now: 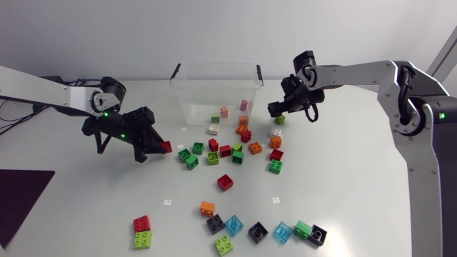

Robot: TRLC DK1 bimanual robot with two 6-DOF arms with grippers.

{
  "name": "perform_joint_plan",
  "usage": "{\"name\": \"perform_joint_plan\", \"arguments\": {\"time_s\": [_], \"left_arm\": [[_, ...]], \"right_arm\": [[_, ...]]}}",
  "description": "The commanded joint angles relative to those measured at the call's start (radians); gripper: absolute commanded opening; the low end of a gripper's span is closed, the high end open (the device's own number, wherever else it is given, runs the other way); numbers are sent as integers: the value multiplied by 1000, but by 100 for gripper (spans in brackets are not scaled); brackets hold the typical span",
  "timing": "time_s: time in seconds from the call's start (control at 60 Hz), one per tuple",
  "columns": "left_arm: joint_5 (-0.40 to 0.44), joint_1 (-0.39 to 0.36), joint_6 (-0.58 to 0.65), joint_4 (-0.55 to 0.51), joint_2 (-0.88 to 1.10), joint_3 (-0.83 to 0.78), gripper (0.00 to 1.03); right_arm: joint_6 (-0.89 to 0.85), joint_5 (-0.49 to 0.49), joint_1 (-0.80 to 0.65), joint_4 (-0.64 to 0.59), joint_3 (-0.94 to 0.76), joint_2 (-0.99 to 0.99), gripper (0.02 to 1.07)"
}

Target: Place the duplo bricks in the container

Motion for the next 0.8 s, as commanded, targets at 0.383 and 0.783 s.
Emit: {"name": "perform_joint_plan", "arguments": {"time_s": [0.383,0.783], "left_arm": [[51,-14,-74,-33,-267,-84,23],[55,-63,-212,-30,-368,-39,23]], "right_arm": [[-35,7,-6,15,37,87,53],[-36,6,0,31,6,64,29]]}}
